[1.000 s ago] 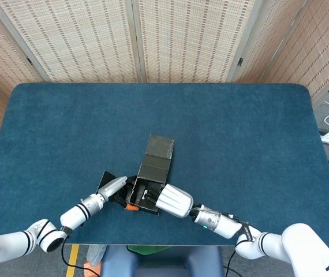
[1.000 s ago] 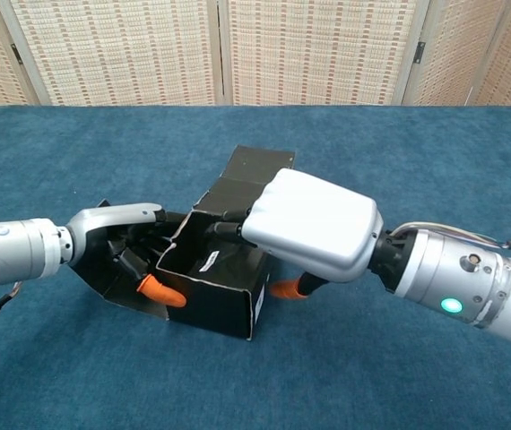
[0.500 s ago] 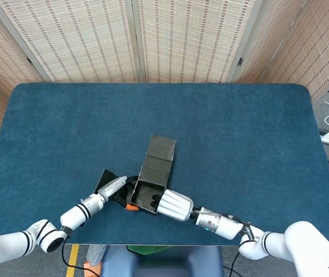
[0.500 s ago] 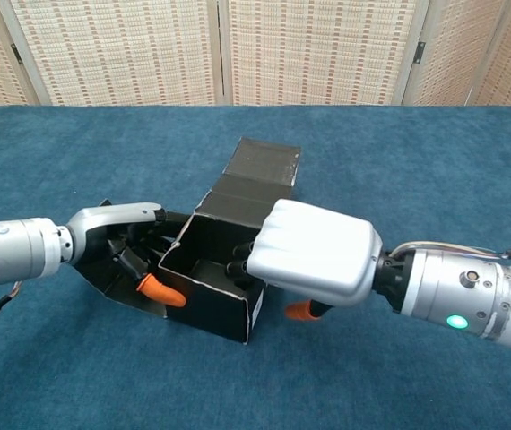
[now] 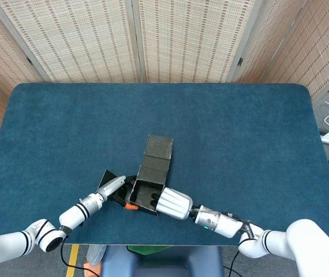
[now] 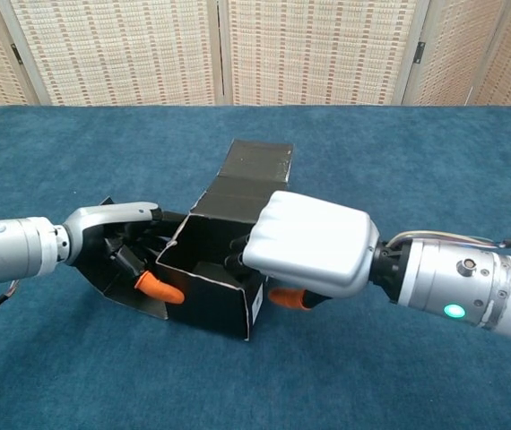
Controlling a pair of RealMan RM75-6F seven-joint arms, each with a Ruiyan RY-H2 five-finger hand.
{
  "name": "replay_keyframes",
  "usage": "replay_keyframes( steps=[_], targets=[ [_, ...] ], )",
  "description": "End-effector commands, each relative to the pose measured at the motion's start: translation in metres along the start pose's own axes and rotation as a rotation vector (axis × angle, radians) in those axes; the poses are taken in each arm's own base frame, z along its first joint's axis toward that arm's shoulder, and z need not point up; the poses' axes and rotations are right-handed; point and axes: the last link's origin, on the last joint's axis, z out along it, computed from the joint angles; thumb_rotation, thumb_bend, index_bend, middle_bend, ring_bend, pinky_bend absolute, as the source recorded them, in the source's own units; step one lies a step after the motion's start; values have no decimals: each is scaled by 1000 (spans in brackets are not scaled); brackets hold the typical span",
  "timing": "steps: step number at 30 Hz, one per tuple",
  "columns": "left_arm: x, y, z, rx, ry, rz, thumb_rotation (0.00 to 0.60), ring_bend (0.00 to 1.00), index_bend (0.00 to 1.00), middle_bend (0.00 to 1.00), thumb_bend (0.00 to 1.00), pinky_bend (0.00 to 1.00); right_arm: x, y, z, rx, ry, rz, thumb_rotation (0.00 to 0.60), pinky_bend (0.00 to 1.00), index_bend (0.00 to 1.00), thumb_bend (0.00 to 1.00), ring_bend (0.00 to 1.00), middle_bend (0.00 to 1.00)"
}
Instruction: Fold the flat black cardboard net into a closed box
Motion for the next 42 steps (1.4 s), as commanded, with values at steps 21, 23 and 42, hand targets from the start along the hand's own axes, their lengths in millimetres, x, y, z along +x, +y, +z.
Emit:
replay_keyframes(
  steps=[21, 23, 42],
  targets=[
    [13, 5, 14, 26, 194, -9, 600, 397, 323, 327, 195, 633, 7, 39, 5, -85, -8, -80, 600, 1000, 0, 0, 713, 0],
    [13, 6, 13, 35, 199, -6, 600, 280, 229, 240, 196, 555, 8, 43, 4, -102, -4, -71, 600, 1000, 0, 0, 703, 0],
    [22, 31, -32, -13, 235, 81, 600, 0, 0, 0, 190, 32, 16, 31, -75, -575, -127, 945, 600, 1000, 0, 0, 694, 0]
  ],
)
